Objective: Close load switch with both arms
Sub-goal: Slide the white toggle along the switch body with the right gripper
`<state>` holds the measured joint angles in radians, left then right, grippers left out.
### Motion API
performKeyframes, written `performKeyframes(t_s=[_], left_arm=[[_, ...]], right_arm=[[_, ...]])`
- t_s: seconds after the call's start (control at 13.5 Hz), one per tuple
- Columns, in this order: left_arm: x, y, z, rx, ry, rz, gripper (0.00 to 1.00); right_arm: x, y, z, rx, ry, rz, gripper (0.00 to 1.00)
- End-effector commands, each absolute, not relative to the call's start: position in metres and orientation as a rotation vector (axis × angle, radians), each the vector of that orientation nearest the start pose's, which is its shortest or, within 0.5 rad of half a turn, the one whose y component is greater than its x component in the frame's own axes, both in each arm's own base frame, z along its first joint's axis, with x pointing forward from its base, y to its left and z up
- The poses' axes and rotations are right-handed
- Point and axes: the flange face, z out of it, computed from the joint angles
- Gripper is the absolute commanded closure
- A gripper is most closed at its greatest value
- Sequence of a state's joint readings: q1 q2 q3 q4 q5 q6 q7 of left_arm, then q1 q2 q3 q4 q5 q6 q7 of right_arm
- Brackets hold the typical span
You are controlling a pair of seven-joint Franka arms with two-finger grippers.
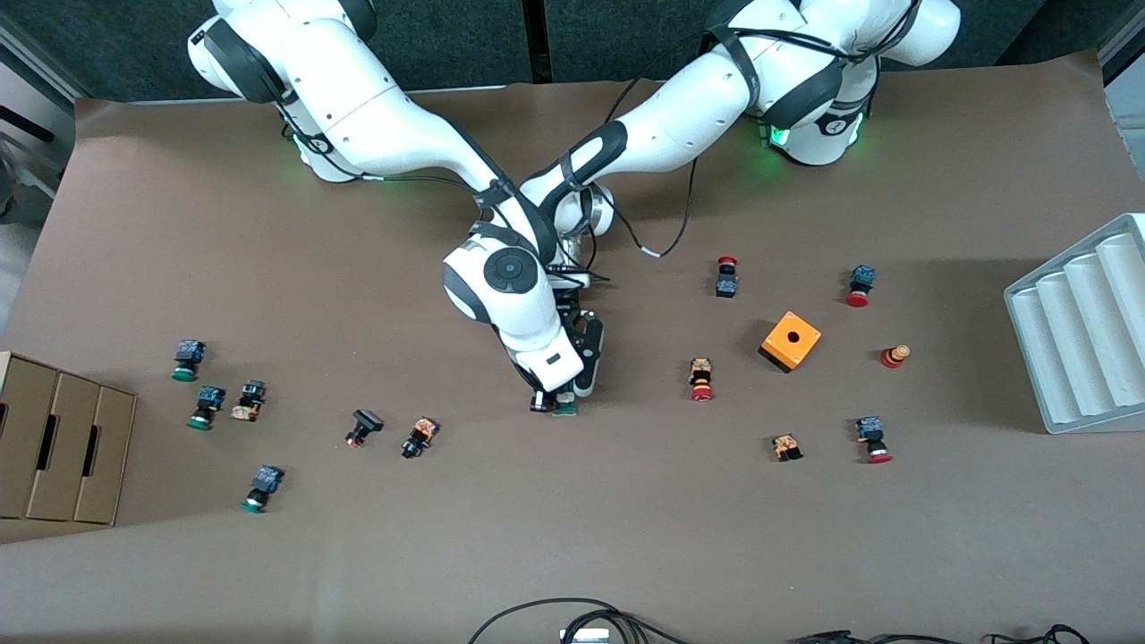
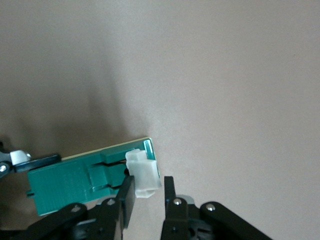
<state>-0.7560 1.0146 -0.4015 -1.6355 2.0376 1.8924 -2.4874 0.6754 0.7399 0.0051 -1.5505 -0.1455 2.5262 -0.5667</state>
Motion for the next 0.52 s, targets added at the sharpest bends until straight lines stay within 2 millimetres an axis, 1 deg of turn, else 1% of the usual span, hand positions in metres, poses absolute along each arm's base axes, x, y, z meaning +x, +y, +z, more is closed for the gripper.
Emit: performKeyframes(t_s=[0.0, 0.3, 0.44], left_arm=[[0.3484, -0.5646, 0.0521, -2.569, -0.011, -1.83, 0.38], [0.3463, -0.5641, 0.0501, -2.571, -0.005, -1.826, 0.38], [0.3484, -0.5646, 0.0521, -2.569, -0.011, -1.83, 0.38]], right_arm=[[0.5718, 0.4629, 0.2287, -2.506, -2.03, -0.425, 0.69], [0.5745, 0.464, 0.2239, -2.508, -2.03, -0.425, 0.69], [0.5758, 0.465, 0.2225, -2.508, -2.03, -0.428, 0.69]])
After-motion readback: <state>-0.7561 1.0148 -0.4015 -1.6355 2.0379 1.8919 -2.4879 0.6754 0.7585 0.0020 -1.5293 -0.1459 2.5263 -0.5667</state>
